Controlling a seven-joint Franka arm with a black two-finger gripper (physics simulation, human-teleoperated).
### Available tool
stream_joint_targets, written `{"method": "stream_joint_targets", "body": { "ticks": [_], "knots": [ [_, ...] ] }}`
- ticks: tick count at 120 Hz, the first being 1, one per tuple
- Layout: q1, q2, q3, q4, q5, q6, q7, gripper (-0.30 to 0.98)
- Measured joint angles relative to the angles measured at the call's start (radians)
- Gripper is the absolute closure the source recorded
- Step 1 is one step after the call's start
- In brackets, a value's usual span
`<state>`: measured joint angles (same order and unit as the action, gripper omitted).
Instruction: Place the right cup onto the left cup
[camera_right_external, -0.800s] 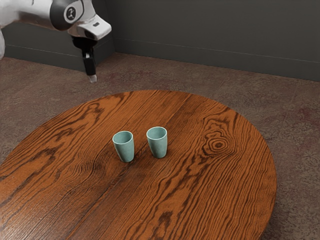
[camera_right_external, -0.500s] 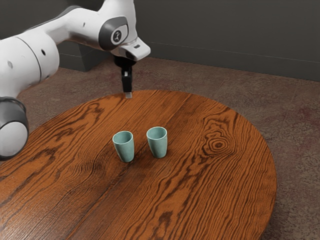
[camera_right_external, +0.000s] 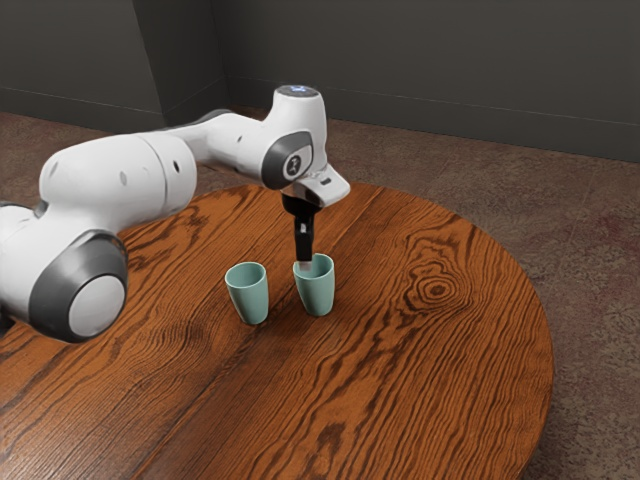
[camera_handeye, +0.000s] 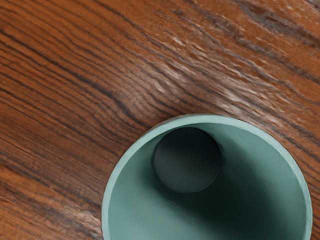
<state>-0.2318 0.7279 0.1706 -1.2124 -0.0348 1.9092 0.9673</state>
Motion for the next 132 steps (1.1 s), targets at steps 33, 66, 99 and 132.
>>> {"method": "stream_joint_targets", "body": {
  "ticks": [33, 66, 99, 132],
  "knots": [
    [0.012, 0.046, -0.019, 0.040, 0.009, 0.056, -0.001, 0.00],
    [0.050, 0.130, -0.064, 0.123, 0.010, 0.074, 0.001, 0.47],
    [0.048, 0.114, -0.062, 0.108, -0.020, 0.072, -0.004, 0.72],
    [0.054, 0.097, -0.056, 0.068, -0.032, 0.074, -0.008, 0.76]
  ]
}}
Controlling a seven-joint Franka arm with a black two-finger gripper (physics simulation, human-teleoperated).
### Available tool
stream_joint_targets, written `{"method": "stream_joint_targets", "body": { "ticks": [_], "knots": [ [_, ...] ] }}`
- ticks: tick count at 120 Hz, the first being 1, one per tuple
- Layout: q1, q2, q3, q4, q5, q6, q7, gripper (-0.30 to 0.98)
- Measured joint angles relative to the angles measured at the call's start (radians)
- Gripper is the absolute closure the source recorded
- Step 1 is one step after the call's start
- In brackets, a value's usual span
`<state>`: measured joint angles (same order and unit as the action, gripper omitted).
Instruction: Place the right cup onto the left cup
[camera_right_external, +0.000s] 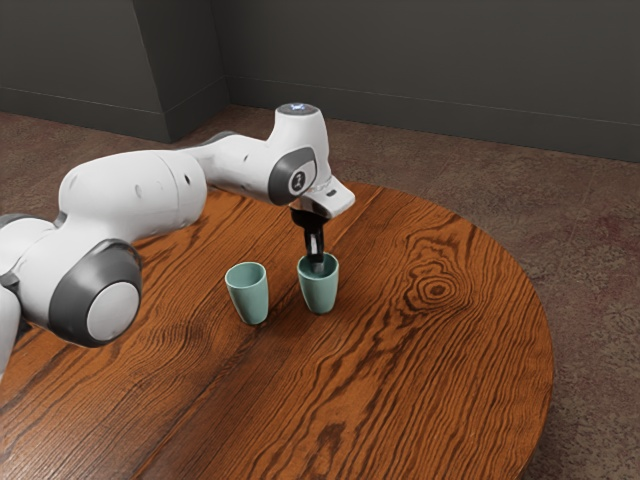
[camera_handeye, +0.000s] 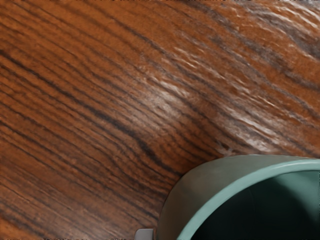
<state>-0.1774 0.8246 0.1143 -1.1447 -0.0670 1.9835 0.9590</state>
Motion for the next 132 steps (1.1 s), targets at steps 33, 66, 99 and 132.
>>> {"method": "stream_joint_targets", "body": {
  "ticks": [33, 66, 99, 132],
  "knots": [
    [0.001, -0.177, 0.003, -0.130, 0.008, -0.002, -0.008, 0.78],
    [0.052, -0.339, 0.007, -0.213, 0.011, -0.035, -0.016, 0.78],
    [0.104, -0.394, 0.005, -0.315, 0.012, -0.055, -0.028, 0.78],
    [0.123, -0.408, 0.005, -0.347, 0.030, -0.079, -0.042, 0.78]
  ]
}}
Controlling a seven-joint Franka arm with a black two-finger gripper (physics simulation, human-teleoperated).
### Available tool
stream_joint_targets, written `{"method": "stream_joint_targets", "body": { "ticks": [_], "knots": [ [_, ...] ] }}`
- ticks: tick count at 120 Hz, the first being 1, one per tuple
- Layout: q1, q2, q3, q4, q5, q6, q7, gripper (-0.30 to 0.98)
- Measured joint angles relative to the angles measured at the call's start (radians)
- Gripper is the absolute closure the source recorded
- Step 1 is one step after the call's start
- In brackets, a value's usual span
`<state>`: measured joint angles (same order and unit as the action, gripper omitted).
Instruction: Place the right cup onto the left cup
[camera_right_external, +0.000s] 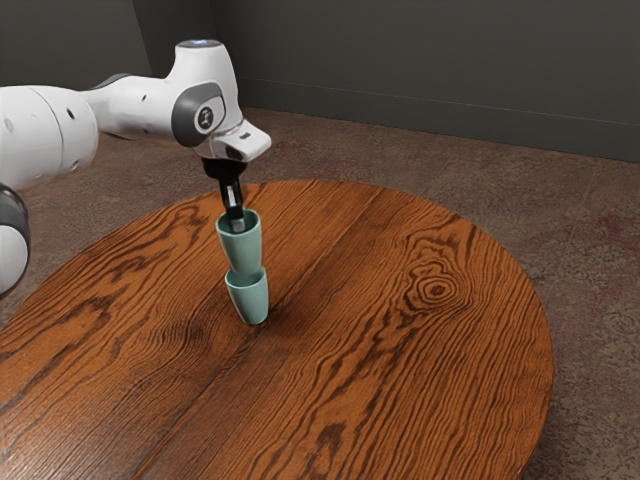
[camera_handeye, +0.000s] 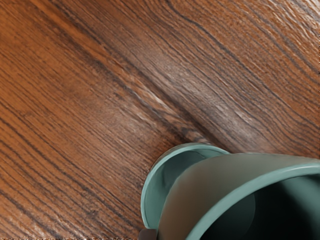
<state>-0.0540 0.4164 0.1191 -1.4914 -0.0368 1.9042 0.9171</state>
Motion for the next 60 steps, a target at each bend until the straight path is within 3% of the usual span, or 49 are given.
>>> {"method": "stream_joint_targets", "body": {
  "ticks": [60],
  "knots": [
    [0.005, 0.041, -0.012, 0.005, 0.065, -0.011, -0.024, 0.78]
  ]
}}
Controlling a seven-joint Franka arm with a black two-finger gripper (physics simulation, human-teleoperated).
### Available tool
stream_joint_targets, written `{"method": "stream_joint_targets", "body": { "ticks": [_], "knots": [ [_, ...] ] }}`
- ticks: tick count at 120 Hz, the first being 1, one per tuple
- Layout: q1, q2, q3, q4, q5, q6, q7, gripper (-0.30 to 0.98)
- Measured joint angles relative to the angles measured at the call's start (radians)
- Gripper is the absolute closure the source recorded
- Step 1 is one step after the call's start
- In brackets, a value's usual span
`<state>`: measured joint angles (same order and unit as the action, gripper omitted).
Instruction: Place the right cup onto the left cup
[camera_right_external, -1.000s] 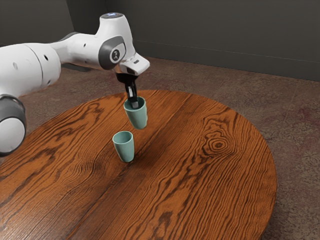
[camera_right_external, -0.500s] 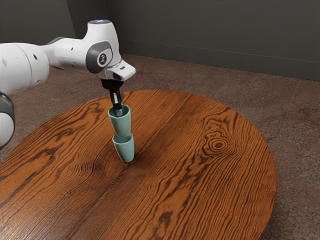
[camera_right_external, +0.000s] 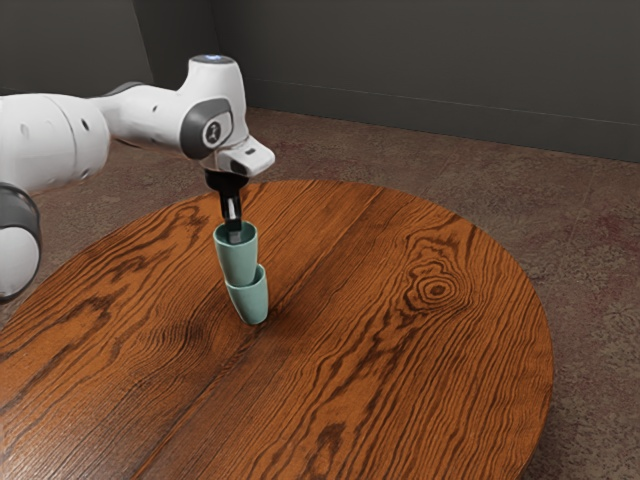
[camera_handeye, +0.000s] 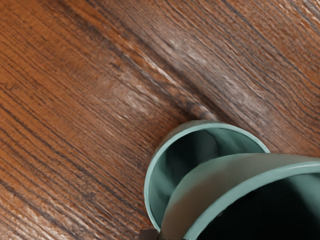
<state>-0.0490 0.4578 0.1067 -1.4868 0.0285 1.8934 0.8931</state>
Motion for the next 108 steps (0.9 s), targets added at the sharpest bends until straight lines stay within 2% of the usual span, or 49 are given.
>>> {"method": "stream_joint_targets", "body": {
  "ticks": [53, 80, 93, 108],
  "knots": [
    [-0.003, 0.084, -0.017, 0.089, 0.023, -0.005, -0.013, 0.78],
    [-0.013, 0.066, -0.012, 0.090, 0.019, -0.014, -0.018, 0.31],
    [-0.019, 0.033, -0.010, 0.083, 0.019, -0.019, -0.020, 0.19],
    [-0.026, 0.003, -0.008, 0.080, 0.019, -0.033, -0.022, 0.10]
  ]
}}
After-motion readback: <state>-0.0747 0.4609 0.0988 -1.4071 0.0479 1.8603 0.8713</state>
